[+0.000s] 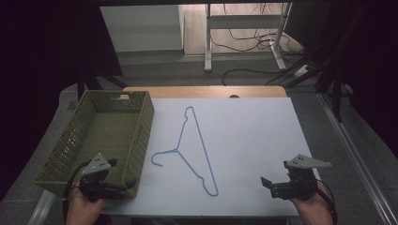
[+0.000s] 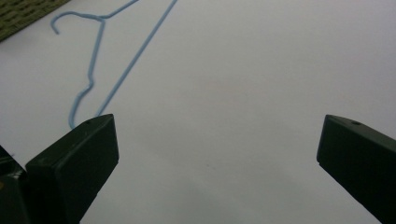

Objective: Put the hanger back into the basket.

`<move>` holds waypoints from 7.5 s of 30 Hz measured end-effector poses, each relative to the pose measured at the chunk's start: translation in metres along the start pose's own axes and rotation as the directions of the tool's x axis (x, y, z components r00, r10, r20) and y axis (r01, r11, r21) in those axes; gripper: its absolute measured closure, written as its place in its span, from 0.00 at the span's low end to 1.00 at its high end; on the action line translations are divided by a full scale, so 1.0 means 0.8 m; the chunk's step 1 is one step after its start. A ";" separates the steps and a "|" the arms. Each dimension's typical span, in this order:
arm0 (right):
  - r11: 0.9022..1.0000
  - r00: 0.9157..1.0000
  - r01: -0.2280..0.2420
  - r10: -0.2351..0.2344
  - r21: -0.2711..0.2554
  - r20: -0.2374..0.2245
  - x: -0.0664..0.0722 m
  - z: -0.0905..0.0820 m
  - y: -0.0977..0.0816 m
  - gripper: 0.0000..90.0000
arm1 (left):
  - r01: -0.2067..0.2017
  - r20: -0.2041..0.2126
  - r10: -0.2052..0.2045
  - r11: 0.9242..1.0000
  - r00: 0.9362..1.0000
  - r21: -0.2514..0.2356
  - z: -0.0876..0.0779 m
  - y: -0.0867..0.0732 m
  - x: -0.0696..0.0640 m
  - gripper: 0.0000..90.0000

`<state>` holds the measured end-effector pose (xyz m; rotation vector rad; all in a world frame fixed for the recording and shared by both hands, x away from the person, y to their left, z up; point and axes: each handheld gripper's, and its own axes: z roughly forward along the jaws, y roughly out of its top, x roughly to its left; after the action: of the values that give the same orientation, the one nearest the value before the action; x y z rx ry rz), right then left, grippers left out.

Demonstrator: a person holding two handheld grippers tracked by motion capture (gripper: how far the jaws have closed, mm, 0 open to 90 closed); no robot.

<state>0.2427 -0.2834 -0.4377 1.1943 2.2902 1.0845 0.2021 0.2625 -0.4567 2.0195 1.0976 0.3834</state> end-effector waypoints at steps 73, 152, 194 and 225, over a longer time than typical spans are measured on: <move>0.950 0.949 0.262 -0.222 0.172 -0.222 0.147 0.218 0.127 0.07 | -0.052 -0.015 0.052 0.999 0.999 0.009 0.005 0.001 -0.006 0.00; 0.963 0.965 0.178 -0.130 0.201 -0.230 0.168 0.271 0.111 0.96 | -0.087 0.018 0.088 0.995 0.996 -0.057 0.002 0.018 -0.034 0.01; 0.977 0.962 0.133 -0.087 0.166 -0.258 0.152 0.246 0.129 0.96 | 0.100 0.090 -0.108 0.990 0.990 0.095 0.122 0.036 -0.076 0.64; 0.978 0.958 0.125 -0.074 0.167 -0.278 0.145 0.241 0.128 0.96 | 0.145 -0.205 -0.124 0.985 0.971 0.092 0.161 0.051 -0.060 0.99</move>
<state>0.3451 -0.0623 -0.4801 1.0335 2.6792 1.0755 0.2721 0.1469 -0.5038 2.0172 1.3967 0.4722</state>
